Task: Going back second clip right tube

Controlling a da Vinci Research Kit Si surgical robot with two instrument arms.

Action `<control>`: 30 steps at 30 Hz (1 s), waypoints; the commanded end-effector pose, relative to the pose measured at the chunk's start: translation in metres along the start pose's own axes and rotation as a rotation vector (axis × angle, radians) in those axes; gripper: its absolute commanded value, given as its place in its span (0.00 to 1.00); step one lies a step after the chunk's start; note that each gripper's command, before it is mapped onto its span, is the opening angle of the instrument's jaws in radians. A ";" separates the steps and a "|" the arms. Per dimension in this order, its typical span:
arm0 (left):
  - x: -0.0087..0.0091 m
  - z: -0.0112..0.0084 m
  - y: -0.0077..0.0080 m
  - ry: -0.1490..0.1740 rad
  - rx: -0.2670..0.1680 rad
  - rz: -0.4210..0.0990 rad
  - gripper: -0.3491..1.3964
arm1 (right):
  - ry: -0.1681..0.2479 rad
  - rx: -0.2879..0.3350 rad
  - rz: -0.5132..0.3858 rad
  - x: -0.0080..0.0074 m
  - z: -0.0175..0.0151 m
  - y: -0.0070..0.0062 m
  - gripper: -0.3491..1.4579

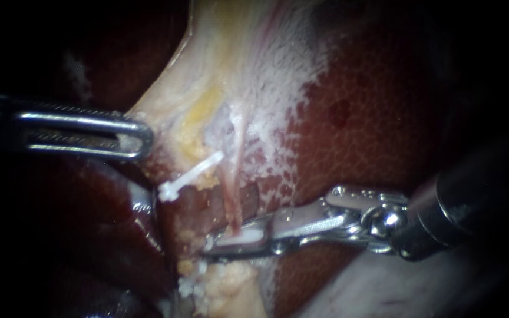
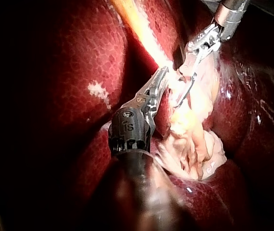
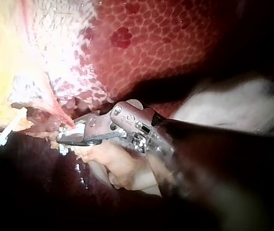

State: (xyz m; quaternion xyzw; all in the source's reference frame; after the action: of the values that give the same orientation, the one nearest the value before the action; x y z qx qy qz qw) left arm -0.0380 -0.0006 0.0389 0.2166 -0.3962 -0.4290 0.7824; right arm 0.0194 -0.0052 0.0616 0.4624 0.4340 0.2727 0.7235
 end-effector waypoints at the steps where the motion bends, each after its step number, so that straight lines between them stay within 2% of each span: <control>1: 0.0000 0.0000 0.0000 0.000 0.000 0.000 0.01 | 0.000 0.000 0.003 0.0000 0.0000 0.0000 0.00; 15: 0.0000 0.0000 0.0000 0.000 0.000 0.000 0.01 | -0.001 0.001 0.026 0.0000 0.0000 0.0000 0.00; 17: 0.0000 0.0000 0.0000 0.000 0.000 0.000 0.01 | 0.014 0.015 0.043 -0.0001 -0.0001 -0.0001 0.00; 19: 0.0001 0.0000 0.0001 0.000 0.000 0.000 0.01 | 0.035 0.035 0.048 -0.0001 0.0000 -0.0002 0.16; 22: 0.0001 0.0000 0.0001 0.000 0.000 0.001 0.01 | 0.037 0.037 0.048 0.0000 0.0003 -0.0005 0.33; 24: 0.0001 0.0000 0.0001 0.000 0.001 0.001 0.01 | 0.036 0.038 0.047 0.0000 0.0005 -0.0008 0.41; 30: 0.0001 -0.0001 0.0002 0.000 0.001 0.001 0.01 | 0.037 0.038 0.047 0.0001 0.0011 -0.0016 0.48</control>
State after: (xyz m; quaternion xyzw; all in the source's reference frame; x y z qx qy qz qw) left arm -0.0378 -0.0006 0.0390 0.2168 -0.3963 -0.4285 0.7825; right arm 0.0205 -0.0064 0.0603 0.4809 0.4411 0.2902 0.6999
